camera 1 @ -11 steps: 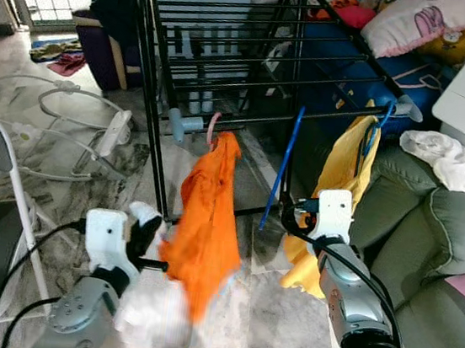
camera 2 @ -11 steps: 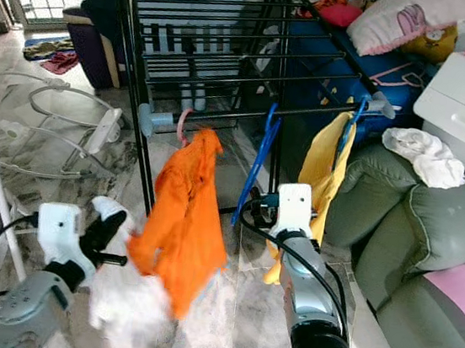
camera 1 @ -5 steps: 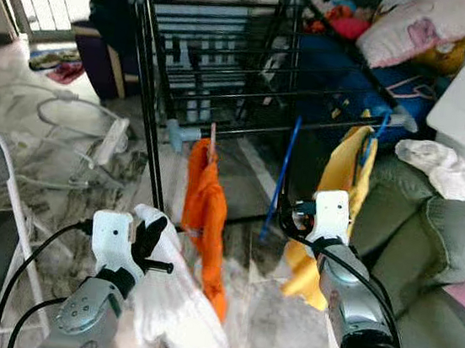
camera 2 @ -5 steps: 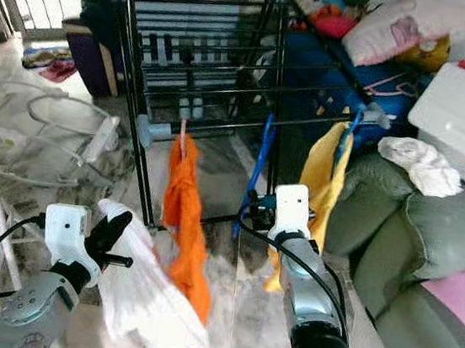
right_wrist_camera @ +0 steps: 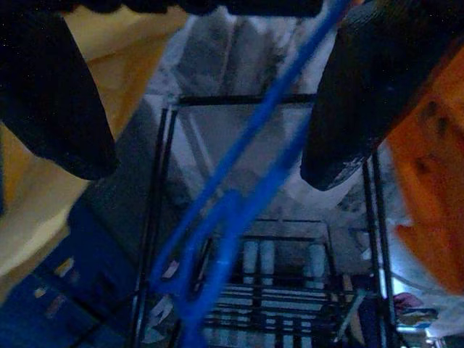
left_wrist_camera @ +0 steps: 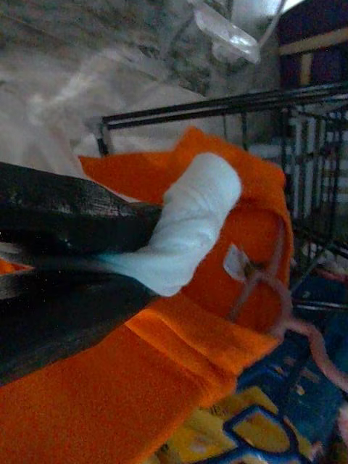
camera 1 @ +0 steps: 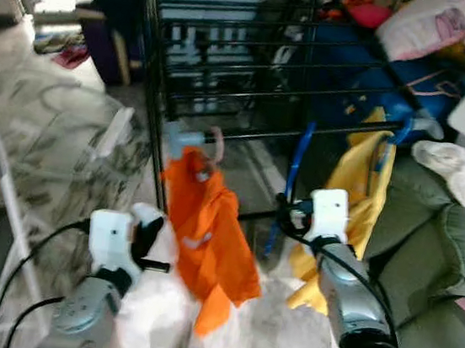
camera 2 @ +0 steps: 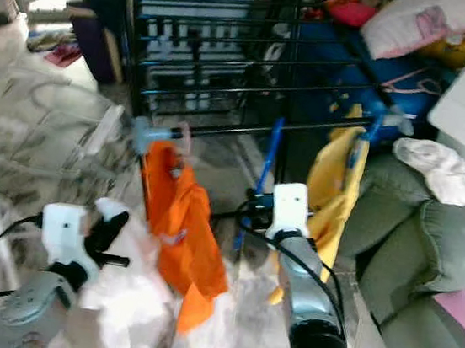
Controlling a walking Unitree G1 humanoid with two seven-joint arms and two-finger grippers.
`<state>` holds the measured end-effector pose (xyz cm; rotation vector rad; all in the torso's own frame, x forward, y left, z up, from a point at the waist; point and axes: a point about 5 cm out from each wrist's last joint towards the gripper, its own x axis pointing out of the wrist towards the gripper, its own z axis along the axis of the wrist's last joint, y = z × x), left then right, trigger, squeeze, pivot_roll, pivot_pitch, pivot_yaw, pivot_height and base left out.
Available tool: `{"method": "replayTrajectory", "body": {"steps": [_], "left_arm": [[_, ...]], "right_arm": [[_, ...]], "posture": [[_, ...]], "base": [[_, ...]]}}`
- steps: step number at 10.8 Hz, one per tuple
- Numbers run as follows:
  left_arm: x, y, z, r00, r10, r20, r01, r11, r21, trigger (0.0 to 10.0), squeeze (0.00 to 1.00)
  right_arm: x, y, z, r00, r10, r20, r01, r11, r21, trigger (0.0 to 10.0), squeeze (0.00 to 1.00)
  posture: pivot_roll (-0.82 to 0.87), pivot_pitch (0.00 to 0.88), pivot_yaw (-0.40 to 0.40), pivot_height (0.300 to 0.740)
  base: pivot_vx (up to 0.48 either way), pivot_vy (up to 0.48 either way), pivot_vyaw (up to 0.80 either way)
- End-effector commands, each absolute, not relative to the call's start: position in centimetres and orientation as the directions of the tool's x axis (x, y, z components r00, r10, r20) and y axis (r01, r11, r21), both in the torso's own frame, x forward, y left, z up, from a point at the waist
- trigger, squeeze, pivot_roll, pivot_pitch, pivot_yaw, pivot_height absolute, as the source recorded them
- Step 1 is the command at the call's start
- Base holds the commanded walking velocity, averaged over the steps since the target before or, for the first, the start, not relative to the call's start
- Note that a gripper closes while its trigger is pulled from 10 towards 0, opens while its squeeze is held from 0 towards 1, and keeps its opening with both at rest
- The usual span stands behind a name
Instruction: Hang hanger
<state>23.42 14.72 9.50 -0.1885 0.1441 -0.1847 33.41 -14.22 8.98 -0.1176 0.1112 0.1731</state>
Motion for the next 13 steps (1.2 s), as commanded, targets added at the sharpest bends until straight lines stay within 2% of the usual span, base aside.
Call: {"method": "replayTrajectory", "body": {"steps": [1, 6, 9, 12, 13], "left_arm": [[23.3, 14.5, 9.6, 0.971, -0.210, -0.117, 0.184, 0.963, -0.196, 10.0, 0.00], [23.3, 14.3, 9.5, 0.971, -0.215, -0.110, 0.190, 0.961, -0.203, 10.0, 0.00], [23.1, 13.7, 9.4, 0.962, -0.244, -0.121, 0.217, 0.955, -0.204, 10.0, 0.00], [23.1, 13.7, 9.4, 0.961, -0.248, -0.124, 0.220, 0.955, -0.200, 10.0, 0.00], [23.2, 13.7, 9.5, 0.959, -0.257, -0.121, 0.230, 0.952, -0.201, 10.0, 0.00]], "right_arm": [[33.4, -14.4, 8.9, 0.979, 0.155, -0.131, -0.169, 0.980, -0.103, 10.0, 0.00], [33.4, -14.4, 8.8, 0.979, 0.149, -0.136, -0.164, 0.981, -0.108, 10.0, 0.00], [33.5, -14.5, 8.8, 0.982, 0.134, -0.133, -0.150, 0.981, -0.120, 10.0, 0.00], [33.8, -16.1, 8.9, 0.991, 0.032, -0.131, -0.058, 0.978, -0.199, 10.0, 0.00], [34.3, -17.8, 9.5, 0.991, -0.045, -0.129, 0.012, 0.969, -0.247, 10.0, 0.00]], "posture": [[0.02, 0.022, -0.008, 0.740], [0.02, 0.024, -0.008, 0.740], [0.02, 0.025, -0.006, 0.740], [0.02, 0.027, -0.007, 0.740], [0.02, 0.030, -0.005, 0.740]], "base": [[0.281, 0.322, 0.00], [0.202, 0.410, 0.00], [0.000, 0.000, 0.00], [0.000, 0.000, 0.00], [0.000, 0.000, 0.00]]}}
